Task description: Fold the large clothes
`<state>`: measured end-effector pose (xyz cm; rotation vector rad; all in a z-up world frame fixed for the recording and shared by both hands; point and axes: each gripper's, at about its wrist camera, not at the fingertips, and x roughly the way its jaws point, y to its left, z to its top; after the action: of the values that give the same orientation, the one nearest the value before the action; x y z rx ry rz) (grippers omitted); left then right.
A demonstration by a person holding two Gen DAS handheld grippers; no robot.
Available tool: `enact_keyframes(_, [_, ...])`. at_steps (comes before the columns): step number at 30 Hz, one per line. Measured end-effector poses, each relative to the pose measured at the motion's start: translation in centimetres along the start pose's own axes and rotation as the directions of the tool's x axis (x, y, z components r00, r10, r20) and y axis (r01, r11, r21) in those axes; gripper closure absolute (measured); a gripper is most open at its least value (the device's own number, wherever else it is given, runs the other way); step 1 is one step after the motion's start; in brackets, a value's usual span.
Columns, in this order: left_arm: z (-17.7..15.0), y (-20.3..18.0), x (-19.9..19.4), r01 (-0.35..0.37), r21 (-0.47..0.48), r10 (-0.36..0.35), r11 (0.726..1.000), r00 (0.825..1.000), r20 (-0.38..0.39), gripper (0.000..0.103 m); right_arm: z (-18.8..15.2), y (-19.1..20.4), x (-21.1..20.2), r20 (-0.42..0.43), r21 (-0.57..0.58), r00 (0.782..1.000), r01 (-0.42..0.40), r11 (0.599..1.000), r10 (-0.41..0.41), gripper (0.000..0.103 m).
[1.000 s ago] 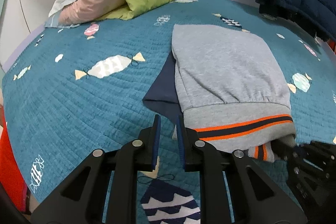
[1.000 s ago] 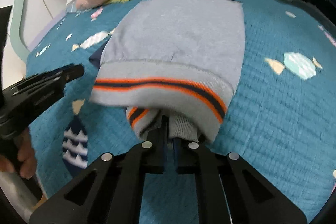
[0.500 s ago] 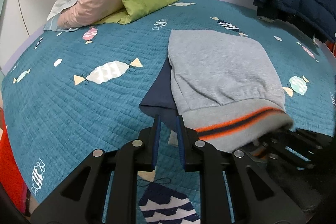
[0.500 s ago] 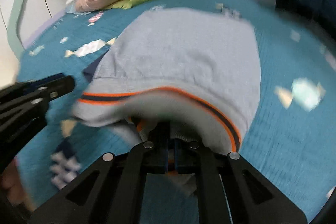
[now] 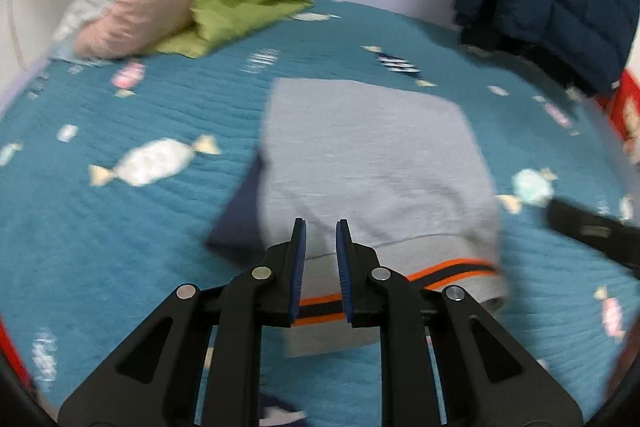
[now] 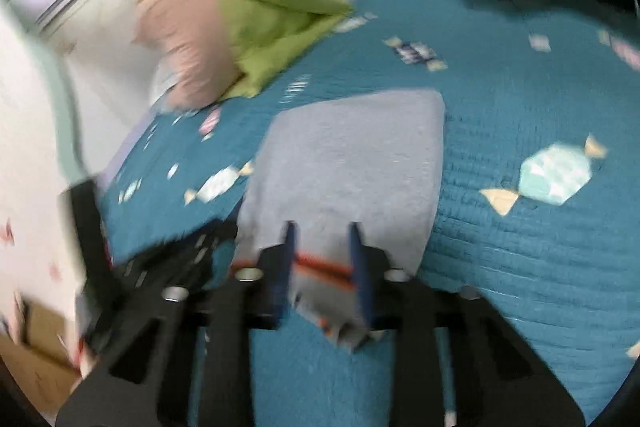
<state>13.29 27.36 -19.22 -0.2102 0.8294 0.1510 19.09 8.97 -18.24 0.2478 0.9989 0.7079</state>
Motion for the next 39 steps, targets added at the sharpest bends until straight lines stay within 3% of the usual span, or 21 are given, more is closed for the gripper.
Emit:
enact_keyframes(1, [-0.1,0.0,1.1,0.023,-0.008,-0.023,1.000,0.999,-0.041,0.087,-0.8,0.0,1.8,-0.054,0.007,0.999,0.001,1.000,-0.001,0.094])
enact_keyframes(3, [-1.1,0.4,3.5,-0.002,-0.028,-0.002,1.000,0.988,-0.157,0.088,-3.3,-0.4,4.4,-0.149,0.030,0.989,0.007,1.000,-0.002,0.095])
enact_keyframes(4, [-1.8,0.9,4.0,-0.005,-0.046,-0.003,0.999,0.984,-0.177,0.088,-4.3,-0.6,4.3,-0.136,0.025,0.991,-0.001,1.000,0.005,0.096])
enact_keyframes(8, [-2.7,2.3,3.1,-0.042,-0.047,0.034,0.998,0.985,-0.168,0.088,-5.5,0.0,3.0,-0.163,0.032,0.987,0.025,0.999,-0.019,0.101])
enact_keyframes(10, [-2.9,2.6,3.2,-0.085,-0.018,0.081,0.996,0.983,-0.162,0.088,-6.1,1.4,3.5,-0.142,-0.098,0.985,0.089,0.991,-0.102,0.101])
enact_keyframes(11, [-3.1,2.7,3.9,-0.099,-0.006,0.097,0.995,0.981,-0.170,0.088,-6.1,1.2,4.1,-0.138,-0.110,0.984,0.096,0.989,-0.111,0.101])
enact_keyframes(16, [-2.9,2.6,2.6,-0.100,-0.017,0.097,0.995,0.986,-0.134,0.087,-5.4,1.0,3.4,-0.137,-0.055,0.986,0.088,0.995,-0.095,0.101])
enact_keyframes(21, [-2.6,1.0,0.3,-0.136,0.054,0.141,0.989,0.985,-0.101,0.086,-4.7,1.6,0.3,-0.079,-0.053,0.993,0.080,0.995,-0.084,0.095])
enact_keyframes(23, [-2.5,0.2,-0.7,-0.142,0.060,0.147,0.988,0.985,-0.088,0.079,-4.6,1.4,-1.2,-0.067,-0.029,0.994,0.086,0.996,-0.087,0.088])
enact_keyframes(24, [-2.4,-0.4,-1.5,-0.150,0.059,0.155,0.987,0.985,-0.078,0.059,-4.7,1.4,-2.4,-0.046,-0.020,0.994,0.100,0.995,-0.101,0.070])
enact_keyframes(25, [-2.3,-0.8,-2.3,-0.162,0.055,0.165,0.985,0.984,-0.063,0.047,-4.8,1.4,-3.4,-0.017,-0.024,0.991,0.131,0.991,-0.132,0.042])
enact_keyframes(26, [-2.3,-1.3,-3.4,-0.172,0.044,0.174,0.984,0.984,-0.037,0.034,-5.1,1.5,-4.5,0.024,-0.032,0.985,0.170,0.985,-0.169,0.032])
enact_keyframes(27, [-2.3,-1.8,-4.3,-0.162,0.038,0.163,0.986,0.986,-0.017,0.032,-5.2,1.8,-5.6,0.061,-0.043,0.978,0.202,0.978,-0.200,0.023])
enact_keyframes(30, [-2.2,-3.9,-6.7,-0.159,0.054,0.159,0.986,0.987,0.004,0.018,-5.6,1.6,-9.6,0.111,-0.037,0.935,0.344,0.938,-0.338,0.017])
enact_keyframes(31, [-2.2,-4.7,-7.5,-0.165,0.063,0.164,0.984,0.986,0.016,0.018,-5.9,1.2,-10.9,0.111,-0.021,0.927,0.364,0.931,-0.359,0.017])
enact_keyframes(35, [-2.1,-8.1,-11.4,-0.097,0.073,0.093,0.993,0.995,0.046,0.011,-6.5,0.2,-16.1,0.170,0.060,0.912,0.368,0.928,-0.373,0.015])
enact_keyframes(39, [-2.3,-11.8,-14.6,-0.083,0.129,0.076,0.988,0.995,0.061,0.011,-6.7,0.2,-20.5,0.231,0.084,0.872,0.423,0.902,-0.431,0.010])
